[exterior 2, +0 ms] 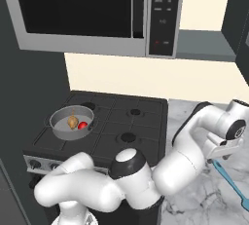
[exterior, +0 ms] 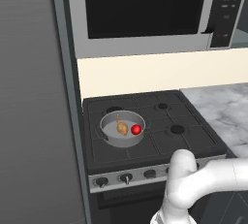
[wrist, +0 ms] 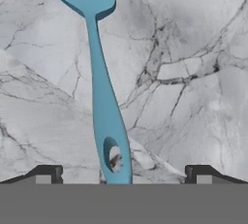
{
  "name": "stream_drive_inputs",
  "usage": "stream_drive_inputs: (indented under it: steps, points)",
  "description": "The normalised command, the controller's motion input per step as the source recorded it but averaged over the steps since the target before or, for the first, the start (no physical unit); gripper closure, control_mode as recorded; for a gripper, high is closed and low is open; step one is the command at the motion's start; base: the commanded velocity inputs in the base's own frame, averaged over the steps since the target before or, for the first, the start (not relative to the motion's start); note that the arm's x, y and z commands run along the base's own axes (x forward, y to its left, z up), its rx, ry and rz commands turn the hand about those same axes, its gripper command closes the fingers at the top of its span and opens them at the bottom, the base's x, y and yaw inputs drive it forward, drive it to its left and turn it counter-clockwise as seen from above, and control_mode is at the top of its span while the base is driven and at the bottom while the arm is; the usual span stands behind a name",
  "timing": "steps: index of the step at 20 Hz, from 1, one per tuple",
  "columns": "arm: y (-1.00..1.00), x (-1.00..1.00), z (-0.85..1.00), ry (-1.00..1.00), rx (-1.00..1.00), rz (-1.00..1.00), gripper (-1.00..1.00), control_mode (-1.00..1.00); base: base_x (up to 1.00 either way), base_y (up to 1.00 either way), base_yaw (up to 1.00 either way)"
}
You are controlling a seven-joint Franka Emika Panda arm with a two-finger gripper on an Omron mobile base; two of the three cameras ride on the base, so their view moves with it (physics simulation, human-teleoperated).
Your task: Put the onion and tomato in the pot. Retrieve the spatula and lightly stir the vegetables in the pot.
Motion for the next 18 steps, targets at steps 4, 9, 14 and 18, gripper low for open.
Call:
stream_drive_inputs:
  steps: [4, 9, 14, 18]
  points:
    - [-0.13, 0.19, 0.0, 0.0, 0.1, 0.0, -1.0, -1.0, 0.0, 0.0, 0.0]
    - [-0.11, 0.23, 0.0, 0.05, 0.06, 0.0, -1.0, -1.0, 0.0, 0.0, 0.0]
    - [-0.01, -0.17, 0.0, 0.02, 0.06, 0.0, -1.0, -1.0, 0.0, 0.0, 0.0]
    - [0.0, -0.28, 0.0, -0.04, 0.04, 0.0, -1.0, -1.0, 0.0, 0.0, 0.0]
